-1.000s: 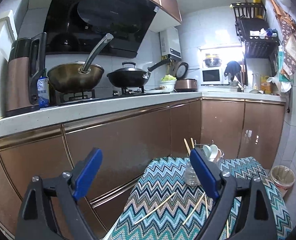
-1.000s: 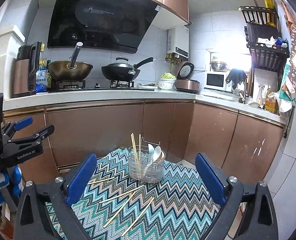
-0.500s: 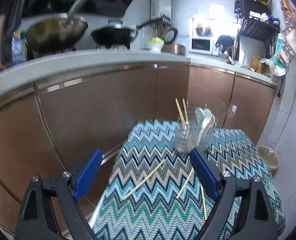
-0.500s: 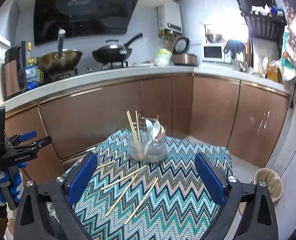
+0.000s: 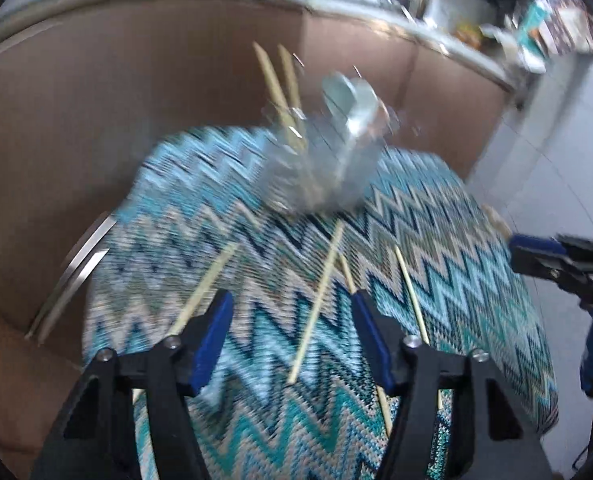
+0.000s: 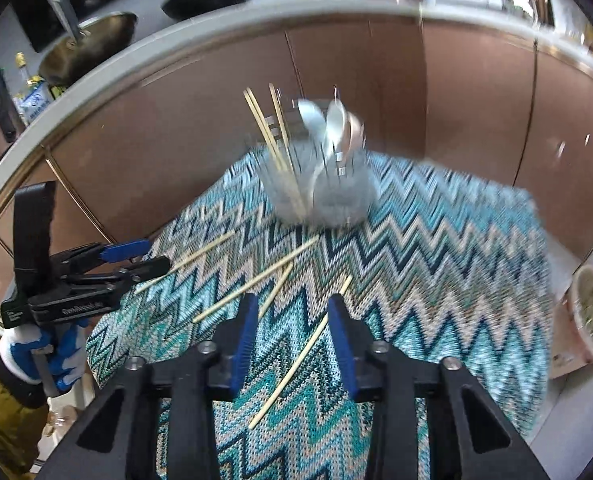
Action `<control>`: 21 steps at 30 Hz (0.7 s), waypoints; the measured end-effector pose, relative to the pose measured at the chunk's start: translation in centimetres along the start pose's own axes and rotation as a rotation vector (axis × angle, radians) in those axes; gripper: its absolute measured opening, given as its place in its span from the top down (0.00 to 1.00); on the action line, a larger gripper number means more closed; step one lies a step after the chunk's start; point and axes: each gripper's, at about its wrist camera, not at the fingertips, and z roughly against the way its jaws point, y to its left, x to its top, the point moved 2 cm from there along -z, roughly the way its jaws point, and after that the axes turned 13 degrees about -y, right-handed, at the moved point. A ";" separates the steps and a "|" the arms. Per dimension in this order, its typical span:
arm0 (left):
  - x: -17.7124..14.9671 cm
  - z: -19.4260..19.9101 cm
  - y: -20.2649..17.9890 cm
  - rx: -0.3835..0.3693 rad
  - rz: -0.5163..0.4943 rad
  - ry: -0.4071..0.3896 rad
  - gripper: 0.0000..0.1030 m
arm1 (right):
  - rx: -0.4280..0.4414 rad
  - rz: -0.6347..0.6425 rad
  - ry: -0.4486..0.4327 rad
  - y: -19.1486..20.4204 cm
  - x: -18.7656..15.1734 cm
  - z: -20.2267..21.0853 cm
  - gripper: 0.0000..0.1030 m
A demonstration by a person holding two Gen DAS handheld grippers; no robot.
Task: Organize utensils
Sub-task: 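Grasp a chopstick with the left tool while the right tool grasps another chopstick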
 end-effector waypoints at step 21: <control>0.0 -13.6 -4.1 -0.100 -0.215 0.304 0.78 | 0.057 -0.141 0.313 -6.1 -1.7 -12.9 0.83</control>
